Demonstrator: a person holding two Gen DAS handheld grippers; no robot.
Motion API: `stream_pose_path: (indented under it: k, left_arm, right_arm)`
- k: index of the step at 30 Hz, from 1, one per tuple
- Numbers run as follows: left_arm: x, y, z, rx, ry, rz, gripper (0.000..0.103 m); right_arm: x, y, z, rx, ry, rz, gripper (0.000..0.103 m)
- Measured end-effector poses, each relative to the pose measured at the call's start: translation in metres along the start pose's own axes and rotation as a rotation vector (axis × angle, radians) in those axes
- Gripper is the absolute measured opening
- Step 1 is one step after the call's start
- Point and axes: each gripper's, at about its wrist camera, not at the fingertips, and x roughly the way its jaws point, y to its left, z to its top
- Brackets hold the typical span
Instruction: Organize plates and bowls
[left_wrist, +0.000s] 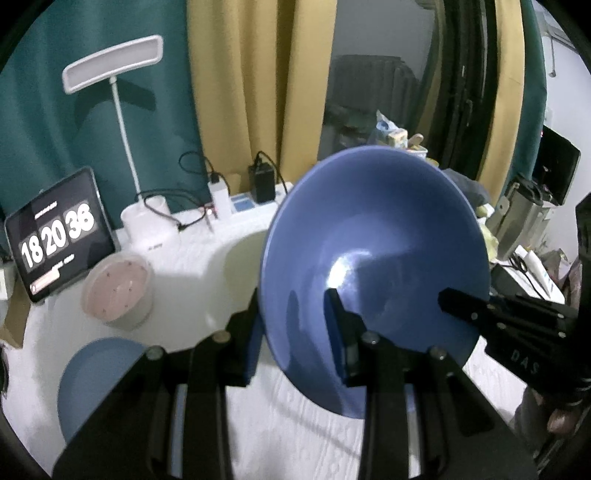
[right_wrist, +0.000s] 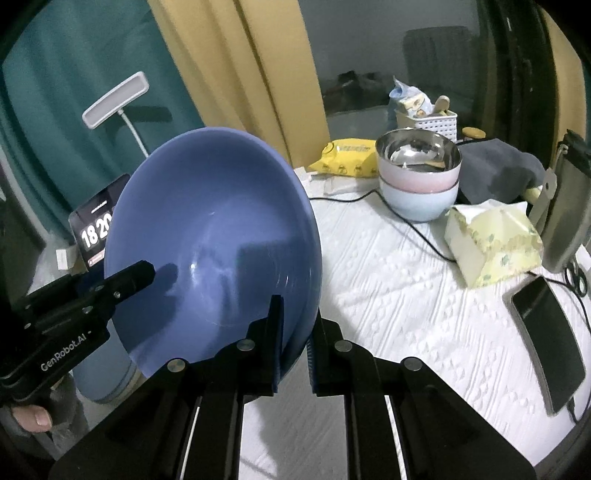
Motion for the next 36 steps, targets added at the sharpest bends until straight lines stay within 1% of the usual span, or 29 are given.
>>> stream_pose_path:
  k: [6, 9, 13, 17, 22, 25, 27, 30, 36]
  left_arm:
    - [0.001, 0.012, -0.026, -0.038, 0.052, -0.011, 0.032]
    - [0.004, 0.016, -0.041, -0.053, 0.089, -0.022, 0.032]
    - [0.008, 0.022, -0.060, -0.074, 0.138, -0.029, 0.032]
    - [0.009, 0.027, -0.076, -0.094, 0.187, -0.043, 0.032]
    - [0.008, 0.026, -0.091, -0.097, 0.222, -0.059, 0.032]
    - [0.007, 0.027, -0.094, -0.092, 0.232, -0.065, 0.032]
    - [0.005, 0.028, -0.094, -0.085, 0.230, -0.062, 0.032]
    - [0.000, 0.032, -0.090, -0.080, 0.225, -0.040, 0.034]
    - [-0.009, 0.046, -0.078, -0.086, 0.200, -0.014, 0.036]
  right_arm:
    - [0.002, 0.009, -0.017, -0.017, 0.055, 0.010, 0.013]
    - [0.008, 0.011, -0.028, -0.016, 0.102, 0.021, 0.017]
    - [0.015, 0.015, -0.039, -0.019, 0.153, 0.028, 0.017]
    - [0.019, 0.017, -0.045, -0.019, 0.191, 0.044, 0.021]
    - [0.024, 0.020, -0.050, -0.031, 0.231, 0.048, 0.024]
    - [0.025, 0.021, -0.049, -0.041, 0.238, 0.066, 0.028]
    - [0.024, 0.023, -0.047, -0.056, 0.232, 0.074, 0.037]
    - [0.021, 0.023, -0.043, -0.082, 0.212, 0.053, 0.040]
    - [0.015, 0.018, -0.032, -0.091, 0.174, 0.032, 0.040]
